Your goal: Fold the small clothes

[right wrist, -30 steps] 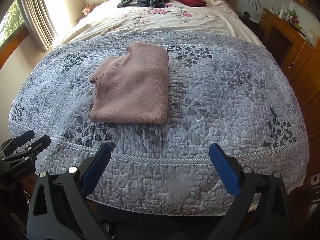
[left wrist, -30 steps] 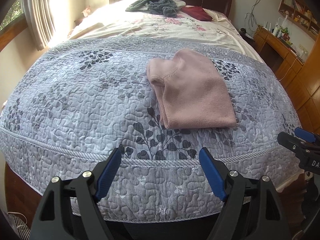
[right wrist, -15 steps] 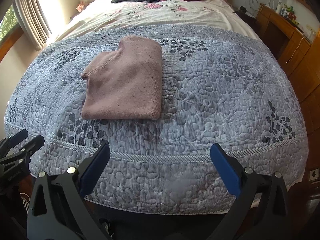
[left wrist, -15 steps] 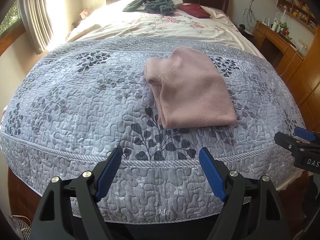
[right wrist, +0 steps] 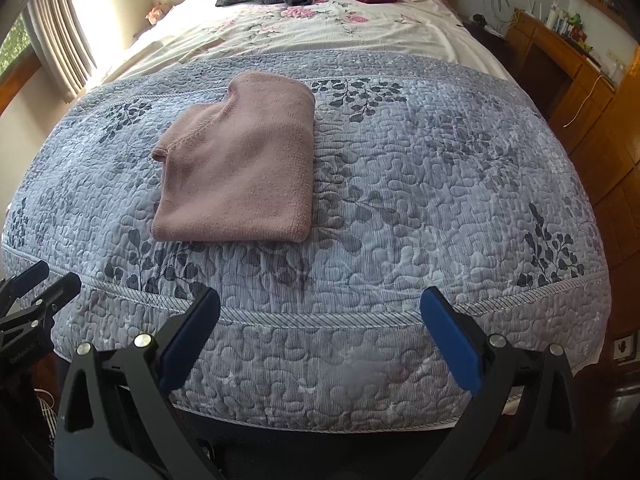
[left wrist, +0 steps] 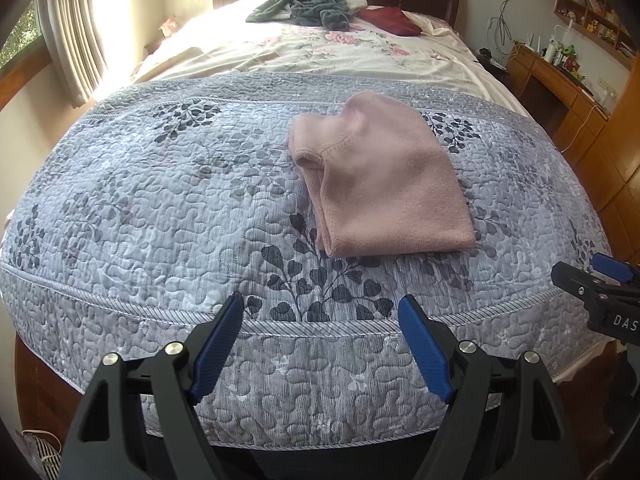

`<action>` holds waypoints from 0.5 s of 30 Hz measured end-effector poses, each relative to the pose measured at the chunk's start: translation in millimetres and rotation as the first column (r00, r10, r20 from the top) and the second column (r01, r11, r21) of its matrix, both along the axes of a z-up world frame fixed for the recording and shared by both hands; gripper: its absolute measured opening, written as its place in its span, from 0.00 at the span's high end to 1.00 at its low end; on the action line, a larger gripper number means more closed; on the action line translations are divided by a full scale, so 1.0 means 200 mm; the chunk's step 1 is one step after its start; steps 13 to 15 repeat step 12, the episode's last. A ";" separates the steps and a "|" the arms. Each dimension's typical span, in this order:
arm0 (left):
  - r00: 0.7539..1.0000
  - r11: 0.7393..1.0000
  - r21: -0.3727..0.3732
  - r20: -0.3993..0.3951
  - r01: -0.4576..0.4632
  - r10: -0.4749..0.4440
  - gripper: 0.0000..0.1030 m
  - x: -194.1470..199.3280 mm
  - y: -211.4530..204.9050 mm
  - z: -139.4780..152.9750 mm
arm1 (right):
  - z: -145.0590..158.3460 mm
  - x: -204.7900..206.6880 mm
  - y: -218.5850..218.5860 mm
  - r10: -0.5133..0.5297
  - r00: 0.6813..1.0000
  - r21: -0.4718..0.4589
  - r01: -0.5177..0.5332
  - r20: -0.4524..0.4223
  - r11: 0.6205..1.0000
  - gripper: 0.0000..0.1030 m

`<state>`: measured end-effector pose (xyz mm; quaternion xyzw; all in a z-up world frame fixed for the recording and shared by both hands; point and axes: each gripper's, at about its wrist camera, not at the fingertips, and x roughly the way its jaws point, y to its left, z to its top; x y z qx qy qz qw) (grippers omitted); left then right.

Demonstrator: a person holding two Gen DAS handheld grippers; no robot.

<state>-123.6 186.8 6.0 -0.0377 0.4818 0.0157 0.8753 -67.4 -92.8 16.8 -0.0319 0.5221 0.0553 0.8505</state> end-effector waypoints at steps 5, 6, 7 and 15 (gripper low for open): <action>1.000 1.000 0.000 0.000 0.000 0.000 0.22 0.00 0.00 0.00 | -0.01 0.01 0.00 0.000 1.000 -0.007 0.000 -0.009 1.000 0.03; 1.000 1.000 0.000 -0.001 0.001 -0.001 0.22 0.00 0.00 0.00 | -0.01 0.00 0.00 -0.001 1.000 -0.002 0.001 -0.015 1.000 0.03; 1.000 1.000 0.000 -0.001 0.001 -0.001 0.22 0.00 0.00 0.00 | -0.01 0.01 0.00 -0.002 1.000 0.006 0.002 -0.020 1.000 0.03; 1.000 1.000 0.000 0.000 0.003 -0.003 0.22 0.01 0.00 0.00 | 0.00 0.01 0.00 -0.008 1.000 0.014 0.008 -0.021 1.000 0.03</action>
